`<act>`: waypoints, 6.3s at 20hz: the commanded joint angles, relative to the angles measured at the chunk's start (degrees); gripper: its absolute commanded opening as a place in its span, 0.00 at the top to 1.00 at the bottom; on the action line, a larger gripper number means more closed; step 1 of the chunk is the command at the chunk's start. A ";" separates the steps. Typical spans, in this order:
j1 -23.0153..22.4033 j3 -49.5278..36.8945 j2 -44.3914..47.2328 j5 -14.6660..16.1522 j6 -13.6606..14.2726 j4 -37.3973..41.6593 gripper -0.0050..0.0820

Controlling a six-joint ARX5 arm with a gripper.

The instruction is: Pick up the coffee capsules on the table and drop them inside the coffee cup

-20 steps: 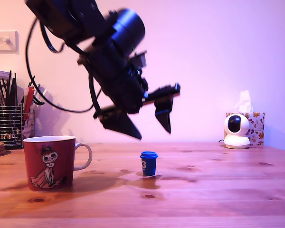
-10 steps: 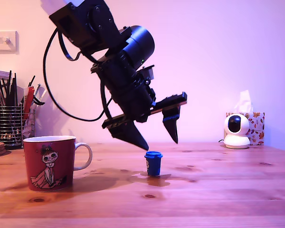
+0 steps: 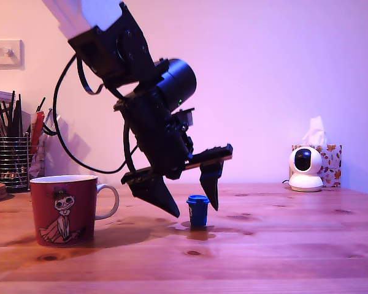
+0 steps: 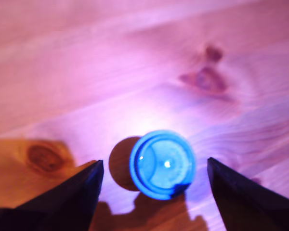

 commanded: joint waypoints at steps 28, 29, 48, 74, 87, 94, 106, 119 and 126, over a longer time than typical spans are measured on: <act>0.20 4.26 1.33 0.87 3.17 -0.83 0.70; 0.24 5.60 1.33 1.33 3.21 -2.27 0.70; 1.53 15.52 -4.74 -0.42 10.32 -24.26 0.70; 2.40 -1.49 -29.09 -6.64 8.70 -25.09 0.70; 7.28 -15.17 -35.52 -6.91 7.67 -19.30 0.70; 10.54 -18.29 -35.56 -6.86 7.76 -19.12 0.70; 12.87 -23.96 -40.41 -3.87 7.89 -16.61 0.70; 12.98 -23.96 -40.41 -3.89 7.87 -16.74 0.70; 12.98 -23.96 -40.39 -4.33 7.65 -17.79 0.54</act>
